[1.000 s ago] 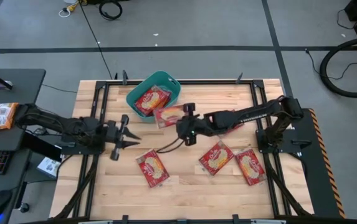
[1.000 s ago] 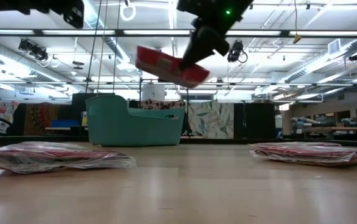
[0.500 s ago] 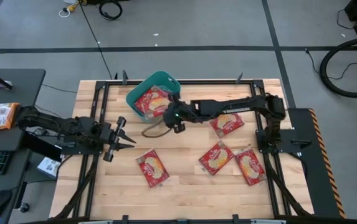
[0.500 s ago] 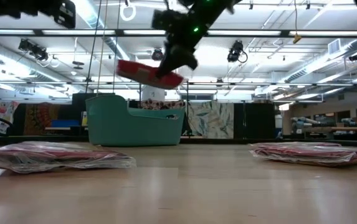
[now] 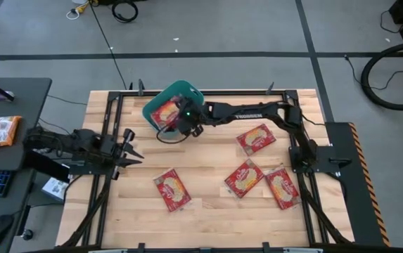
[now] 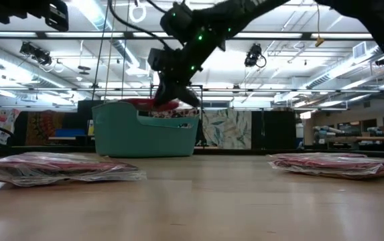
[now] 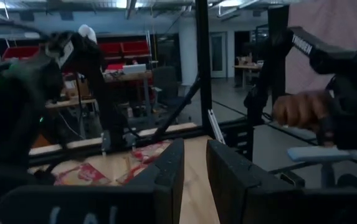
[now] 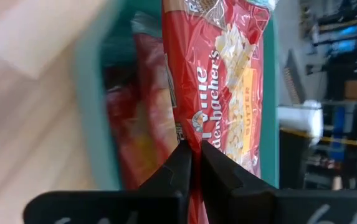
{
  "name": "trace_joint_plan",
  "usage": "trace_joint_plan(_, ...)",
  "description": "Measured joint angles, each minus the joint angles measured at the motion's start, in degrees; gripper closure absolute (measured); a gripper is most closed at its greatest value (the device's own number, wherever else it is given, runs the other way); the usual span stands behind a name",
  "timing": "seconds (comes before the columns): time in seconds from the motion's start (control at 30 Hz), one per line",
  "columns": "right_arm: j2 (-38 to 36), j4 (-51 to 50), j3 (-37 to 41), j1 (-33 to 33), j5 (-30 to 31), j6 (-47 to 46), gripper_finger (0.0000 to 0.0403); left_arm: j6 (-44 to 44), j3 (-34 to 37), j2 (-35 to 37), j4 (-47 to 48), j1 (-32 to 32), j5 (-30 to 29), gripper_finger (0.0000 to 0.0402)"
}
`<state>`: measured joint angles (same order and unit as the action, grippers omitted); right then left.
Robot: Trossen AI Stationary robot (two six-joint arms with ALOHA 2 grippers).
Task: Sort popcorn bags into baskets
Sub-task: Put the red popcorn bag into the green bin
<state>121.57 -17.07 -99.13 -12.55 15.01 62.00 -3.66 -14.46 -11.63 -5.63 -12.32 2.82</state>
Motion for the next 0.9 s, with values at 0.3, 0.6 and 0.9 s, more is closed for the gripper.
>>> trace_joint_plan(0.3, 2.3, 7.2, 0.0, -4.2, -2.8, 1.0, 0.0342, 0.0, 0.0, -0.1, 0.0, 0.0, -0.1, 0.0329)
trace_joint_plan(0.6, 2.1, 4.6, -0.1, -3.2, 5.2, -3.8, 0.0253, 0.0, 0.0, -0.1, -0.1, 0.0, -0.2, 0.0329)
trace_joint_plan(0.9, -3.6, -12.1, -0.1, 2.1, 7.1, -19.5, 0.0245, 0.1, 0.0, -0.1, 0.0, 0.0, -0.2, 0.0329)
